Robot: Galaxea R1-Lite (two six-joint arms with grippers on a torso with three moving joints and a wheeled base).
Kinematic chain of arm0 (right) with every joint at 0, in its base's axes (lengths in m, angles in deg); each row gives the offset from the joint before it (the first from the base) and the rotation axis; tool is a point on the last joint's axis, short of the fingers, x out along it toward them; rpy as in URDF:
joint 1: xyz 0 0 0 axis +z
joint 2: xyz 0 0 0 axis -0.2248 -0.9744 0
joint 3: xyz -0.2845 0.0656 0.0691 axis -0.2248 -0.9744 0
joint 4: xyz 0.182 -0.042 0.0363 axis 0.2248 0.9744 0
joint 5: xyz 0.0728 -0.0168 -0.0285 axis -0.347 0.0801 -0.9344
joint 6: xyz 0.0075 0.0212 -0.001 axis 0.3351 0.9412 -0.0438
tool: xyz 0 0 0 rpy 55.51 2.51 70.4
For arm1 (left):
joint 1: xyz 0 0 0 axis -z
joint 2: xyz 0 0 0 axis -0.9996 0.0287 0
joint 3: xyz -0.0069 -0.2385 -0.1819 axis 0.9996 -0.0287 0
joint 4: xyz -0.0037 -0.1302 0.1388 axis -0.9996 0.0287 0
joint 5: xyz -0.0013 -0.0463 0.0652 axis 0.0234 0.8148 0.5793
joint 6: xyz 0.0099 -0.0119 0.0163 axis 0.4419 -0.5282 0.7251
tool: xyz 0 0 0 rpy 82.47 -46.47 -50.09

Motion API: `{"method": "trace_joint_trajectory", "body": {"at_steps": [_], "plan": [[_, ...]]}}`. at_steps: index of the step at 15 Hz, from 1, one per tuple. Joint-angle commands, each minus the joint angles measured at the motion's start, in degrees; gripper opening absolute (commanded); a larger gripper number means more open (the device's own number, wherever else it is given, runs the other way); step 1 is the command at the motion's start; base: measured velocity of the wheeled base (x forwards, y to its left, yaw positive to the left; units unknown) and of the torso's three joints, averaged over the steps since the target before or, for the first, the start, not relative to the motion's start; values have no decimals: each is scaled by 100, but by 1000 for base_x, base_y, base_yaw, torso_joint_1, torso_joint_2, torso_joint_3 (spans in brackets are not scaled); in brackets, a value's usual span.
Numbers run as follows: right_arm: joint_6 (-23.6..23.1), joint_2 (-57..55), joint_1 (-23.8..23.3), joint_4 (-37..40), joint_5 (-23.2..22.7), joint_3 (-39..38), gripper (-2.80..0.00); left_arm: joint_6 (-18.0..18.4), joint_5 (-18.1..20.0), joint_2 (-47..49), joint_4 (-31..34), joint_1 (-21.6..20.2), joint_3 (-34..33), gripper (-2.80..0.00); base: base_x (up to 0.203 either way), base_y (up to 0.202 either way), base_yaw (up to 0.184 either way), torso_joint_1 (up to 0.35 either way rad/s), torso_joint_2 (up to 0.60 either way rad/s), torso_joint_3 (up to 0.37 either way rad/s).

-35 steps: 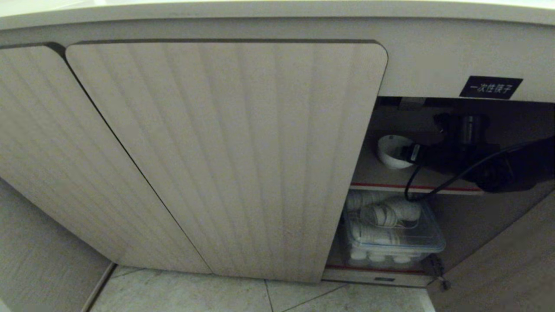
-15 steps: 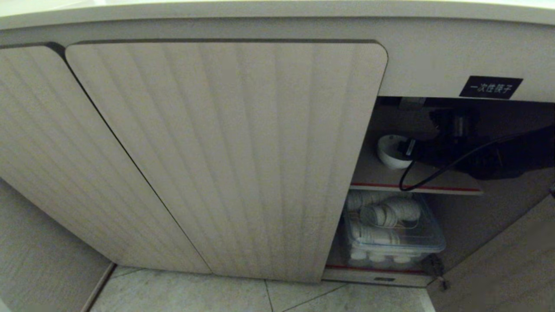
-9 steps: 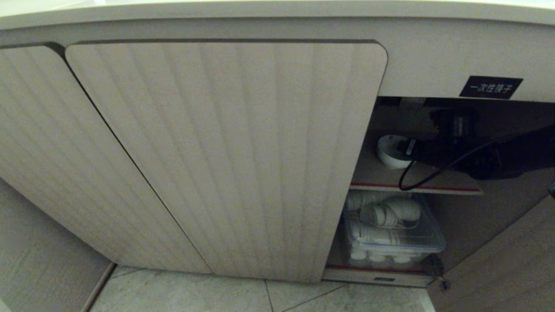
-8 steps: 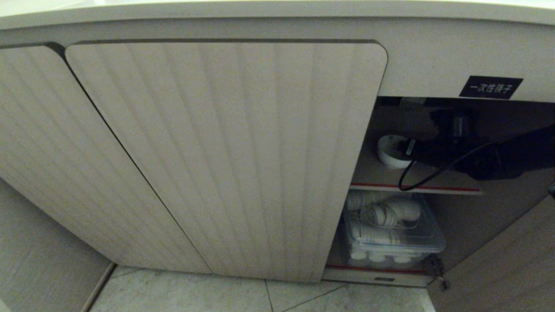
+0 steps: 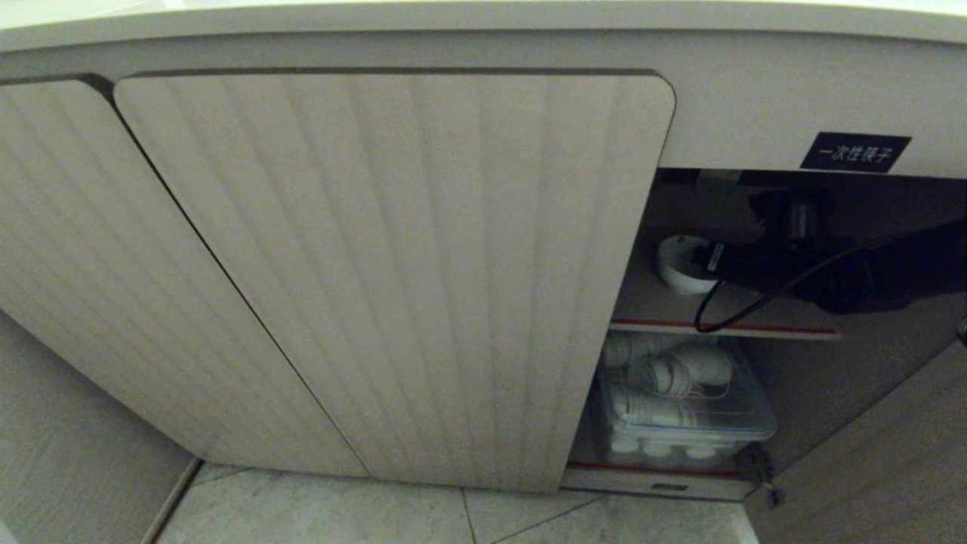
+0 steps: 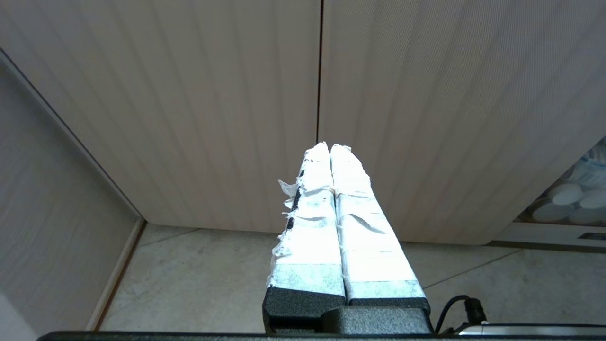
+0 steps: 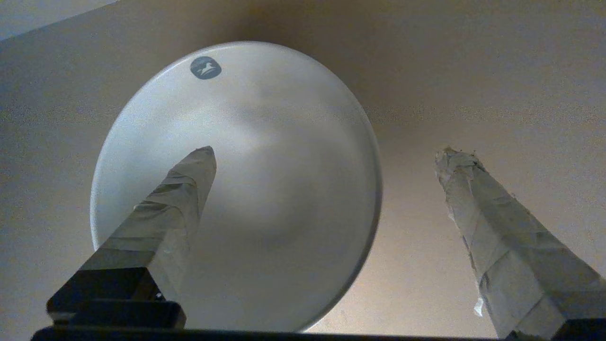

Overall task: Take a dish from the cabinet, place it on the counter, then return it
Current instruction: Take the bowl from the cabinet

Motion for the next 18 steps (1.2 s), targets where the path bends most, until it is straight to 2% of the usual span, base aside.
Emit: {"method": "trace_joint_trajectory", "body": {"at_steps": [1, 18], "plan": [[11, 22, 3, 3, -4, 1, 0, -4, 2, -2, -4, 1, 2, -280, 0, 0, 0, 0, 0, 0], [-26, 487, 38, 38, -31, -333, 0, -4, 2, -2, -4, 1, 2, -280, 0, 0, 0, 0, 0, 0]]}}
